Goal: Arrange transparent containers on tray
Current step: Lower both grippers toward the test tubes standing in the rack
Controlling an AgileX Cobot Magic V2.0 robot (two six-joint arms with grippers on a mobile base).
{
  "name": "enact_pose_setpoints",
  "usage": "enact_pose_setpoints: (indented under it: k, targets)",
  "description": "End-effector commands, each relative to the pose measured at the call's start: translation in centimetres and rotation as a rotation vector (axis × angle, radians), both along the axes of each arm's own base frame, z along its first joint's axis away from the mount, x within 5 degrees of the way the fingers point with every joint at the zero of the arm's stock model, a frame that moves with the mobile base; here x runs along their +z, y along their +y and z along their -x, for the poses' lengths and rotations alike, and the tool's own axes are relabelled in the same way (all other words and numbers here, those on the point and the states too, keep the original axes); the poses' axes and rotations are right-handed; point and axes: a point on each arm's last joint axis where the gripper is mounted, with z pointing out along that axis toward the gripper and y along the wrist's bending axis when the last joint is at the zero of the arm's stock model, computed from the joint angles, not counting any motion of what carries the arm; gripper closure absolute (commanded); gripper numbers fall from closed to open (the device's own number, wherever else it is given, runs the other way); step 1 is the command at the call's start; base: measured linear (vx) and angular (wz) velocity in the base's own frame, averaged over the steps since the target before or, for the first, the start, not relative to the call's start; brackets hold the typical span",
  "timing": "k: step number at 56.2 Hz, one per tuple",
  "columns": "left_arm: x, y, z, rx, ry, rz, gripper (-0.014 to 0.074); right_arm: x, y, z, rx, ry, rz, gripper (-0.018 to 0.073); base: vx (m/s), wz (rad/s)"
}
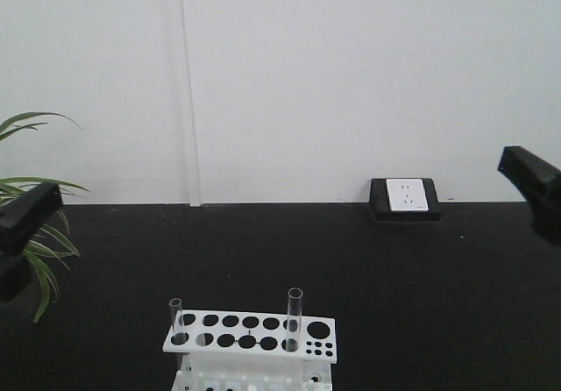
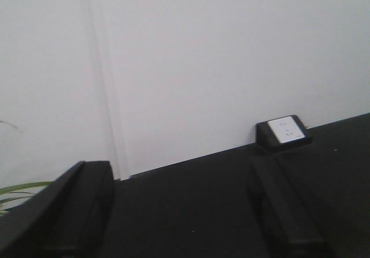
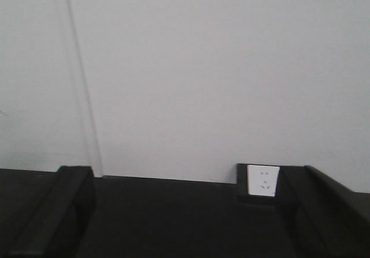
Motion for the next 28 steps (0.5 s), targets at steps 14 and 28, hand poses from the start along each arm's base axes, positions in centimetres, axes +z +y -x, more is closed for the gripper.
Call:
enact_pose_setpoints:
  k: [14, 28]
  targets:
    - [2.28, -0.5, 0.6, -0.032, -0.13, 0.053, 0.0038, 2.04, 1.13, 0.74, 0.069, -0.12, -0.01, -0.0065, 0.0, 0.0]
    - [2.39, -0.48, 0.61, -0.032, -0.141, 0.06, 0.0083, 2.11, 1.12, 0.75, 0.07, -0.122, -0.035, 0.0062, 0.0, 0.0]
